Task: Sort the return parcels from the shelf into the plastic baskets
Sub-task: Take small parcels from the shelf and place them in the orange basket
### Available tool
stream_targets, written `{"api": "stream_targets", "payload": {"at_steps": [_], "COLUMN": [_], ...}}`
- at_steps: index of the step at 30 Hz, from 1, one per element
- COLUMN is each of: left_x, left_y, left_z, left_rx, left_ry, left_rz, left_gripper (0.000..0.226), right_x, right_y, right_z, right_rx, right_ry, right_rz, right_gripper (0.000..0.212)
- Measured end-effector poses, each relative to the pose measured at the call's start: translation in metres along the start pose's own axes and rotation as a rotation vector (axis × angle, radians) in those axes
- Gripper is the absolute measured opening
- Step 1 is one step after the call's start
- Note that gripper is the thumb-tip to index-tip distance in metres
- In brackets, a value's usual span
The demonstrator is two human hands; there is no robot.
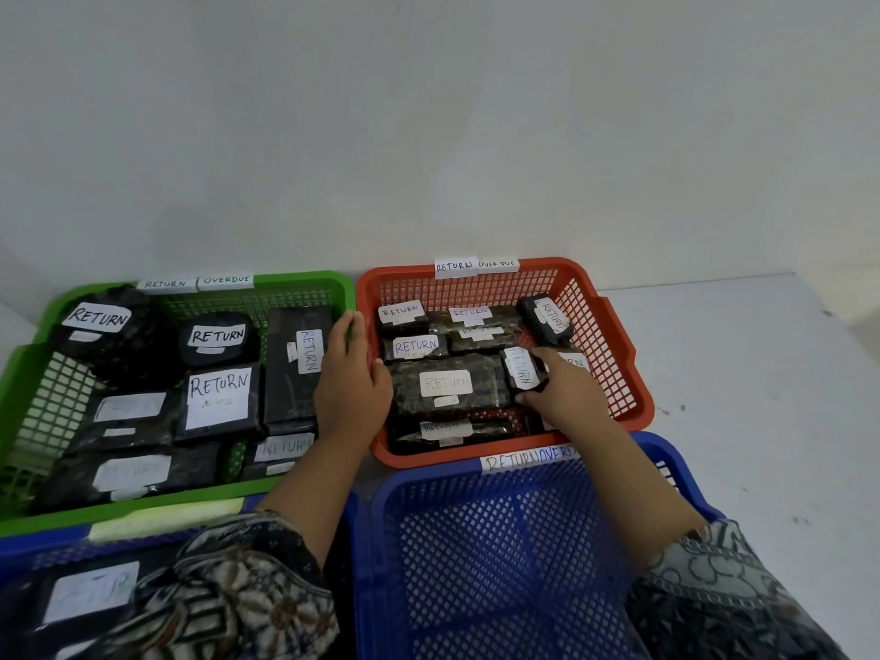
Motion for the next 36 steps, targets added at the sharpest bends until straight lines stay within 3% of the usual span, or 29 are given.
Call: {"api": "stream_targets", "payload": {"at_steps": [13,18,23,36], "left_x": [0.0,0.004,0.001,-0.114], "left_y": [0.0,-0.002,0.029,0.191], "left_z": [0.003,0.005,0.023,0.046], "left_rx": [0.031,0.025,0.262,0.492], "left_ry": [0.031,0.108,0.07,-0.227], "left_rz": [-0.028,-0.224,-0.337,-0.287], "left_gripper": [0.062,0.068,0.071,0.064], "right_x": [-0.01,-0.032,-0.072,-0.239], "right_y": [0.006,0.031,0.054,0.048], "right_z": [0.006,0.024,0.022,-0.145], "right_rx": [-0.049,-0.023,0.006,-0.06], "right_ry": [-0.022,-0.102,-0.097,0.217], "right_rz": [0.032,0.123,0.151,0.223], "right_gripper": [0.059,0.038,0.033,0.046]}}
Point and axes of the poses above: each hand's wrist, its own x-axis towards the middle knuckle, its own y-axis out of the back of the hand, z = x × y, the point moved 9 cm from there along x, towards the middle knuckle, and after that the axes turned 15 degrees about -x, right-handed, at the moved point
